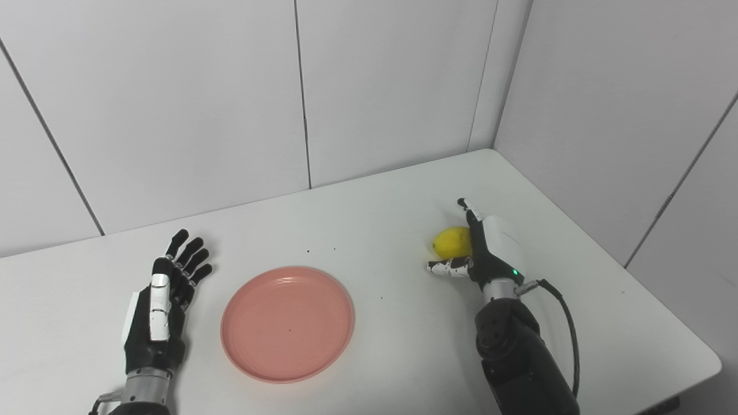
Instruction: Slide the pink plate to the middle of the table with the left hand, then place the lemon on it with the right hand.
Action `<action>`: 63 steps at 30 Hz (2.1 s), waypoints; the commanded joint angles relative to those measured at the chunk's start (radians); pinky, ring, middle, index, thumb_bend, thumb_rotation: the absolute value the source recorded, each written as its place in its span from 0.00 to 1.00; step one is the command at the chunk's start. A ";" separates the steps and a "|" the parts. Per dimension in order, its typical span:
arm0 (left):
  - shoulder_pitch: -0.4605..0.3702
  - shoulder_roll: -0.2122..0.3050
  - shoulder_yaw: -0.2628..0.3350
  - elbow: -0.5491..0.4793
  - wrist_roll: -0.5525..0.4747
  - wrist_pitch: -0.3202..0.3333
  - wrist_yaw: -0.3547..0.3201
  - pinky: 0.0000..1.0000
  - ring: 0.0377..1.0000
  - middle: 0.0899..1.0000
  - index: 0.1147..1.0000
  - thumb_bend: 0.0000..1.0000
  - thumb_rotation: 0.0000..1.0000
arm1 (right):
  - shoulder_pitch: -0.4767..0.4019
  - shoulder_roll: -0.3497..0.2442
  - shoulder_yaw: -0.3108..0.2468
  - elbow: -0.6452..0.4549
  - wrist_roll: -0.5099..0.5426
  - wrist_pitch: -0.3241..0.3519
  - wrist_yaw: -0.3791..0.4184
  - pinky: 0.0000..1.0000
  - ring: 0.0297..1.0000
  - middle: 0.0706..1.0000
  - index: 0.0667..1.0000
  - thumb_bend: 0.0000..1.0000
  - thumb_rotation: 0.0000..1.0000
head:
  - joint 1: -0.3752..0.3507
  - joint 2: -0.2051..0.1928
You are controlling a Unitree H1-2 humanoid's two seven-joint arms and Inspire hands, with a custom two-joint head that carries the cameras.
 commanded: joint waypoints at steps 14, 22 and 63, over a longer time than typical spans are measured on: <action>0.087 0.012 -0.002 0.024 0.004 0.005 -0.014 0.87 0.89 0.89 0.89 0.68 1.00 | -0.030 -0.023 0.024 0.026 0.043 -0.063 -0.148 0.48 0.54 0.50 0.65 0.59 0.00 | 0.005 0.011; 0.088 0.011 0.000 0.024 0.000 0.002 -0.013 0.86 0.89 0.89 0.89 0.68 1.00 | -0.029 -0.010 0.031 0.032 0.065 -0.081 -0.219 0.20 0.27 0.43 0.45 0.52 0.00 | 0.006 0.013; 0.170 -0.069 -0.055 -0.159 0.064 0.120 0.049 0.90 0.91 0.91 0.90 0.64 1.00 | -0.029 0.020 0.142 -0.103 0.158 -0.241 -0.200 0.29 0.35 0.41 0.51 0.51 0.00 | 0.275 0.029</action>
